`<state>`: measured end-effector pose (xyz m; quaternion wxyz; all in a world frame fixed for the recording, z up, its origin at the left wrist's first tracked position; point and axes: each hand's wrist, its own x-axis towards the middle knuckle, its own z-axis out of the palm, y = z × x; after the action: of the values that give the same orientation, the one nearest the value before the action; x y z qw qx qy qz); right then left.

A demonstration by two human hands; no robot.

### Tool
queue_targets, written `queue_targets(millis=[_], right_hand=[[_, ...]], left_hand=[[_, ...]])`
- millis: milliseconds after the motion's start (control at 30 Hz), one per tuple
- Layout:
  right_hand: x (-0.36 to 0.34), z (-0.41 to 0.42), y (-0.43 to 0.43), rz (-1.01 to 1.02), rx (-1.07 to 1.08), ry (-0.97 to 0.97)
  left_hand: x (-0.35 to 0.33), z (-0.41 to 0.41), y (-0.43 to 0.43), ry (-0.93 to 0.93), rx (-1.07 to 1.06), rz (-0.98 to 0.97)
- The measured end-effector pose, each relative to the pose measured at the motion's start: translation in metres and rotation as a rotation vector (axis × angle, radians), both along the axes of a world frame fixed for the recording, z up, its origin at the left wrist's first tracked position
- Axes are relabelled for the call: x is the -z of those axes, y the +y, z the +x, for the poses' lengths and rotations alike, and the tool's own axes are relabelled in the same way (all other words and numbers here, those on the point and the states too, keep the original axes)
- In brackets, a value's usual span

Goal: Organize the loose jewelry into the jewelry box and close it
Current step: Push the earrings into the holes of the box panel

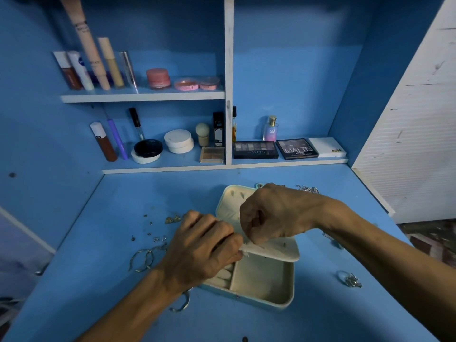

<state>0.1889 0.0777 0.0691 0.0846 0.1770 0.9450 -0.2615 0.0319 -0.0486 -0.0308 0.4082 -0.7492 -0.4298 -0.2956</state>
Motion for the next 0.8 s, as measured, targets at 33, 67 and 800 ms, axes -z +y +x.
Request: queue_targets(millis=[33,67,800], right_hand=[[0.0002,0.0001,0.0003,0.002,-0.005,-0.004],[0.0005,0.0003,0.0003,0.002,-0.008,-0.006],[0.0033,-0.0006,0.0081,-0.019,0.001,-0.053]], left_hand=[[0.0000,-0.0002,-0.0001,0.002,0.000,-0.001],[0.0000,-0.0002,-0.0006,0.003,0.000,-0.004],[0.0035,0.0006,0.0021,-0.055,-0.041,0.001]])
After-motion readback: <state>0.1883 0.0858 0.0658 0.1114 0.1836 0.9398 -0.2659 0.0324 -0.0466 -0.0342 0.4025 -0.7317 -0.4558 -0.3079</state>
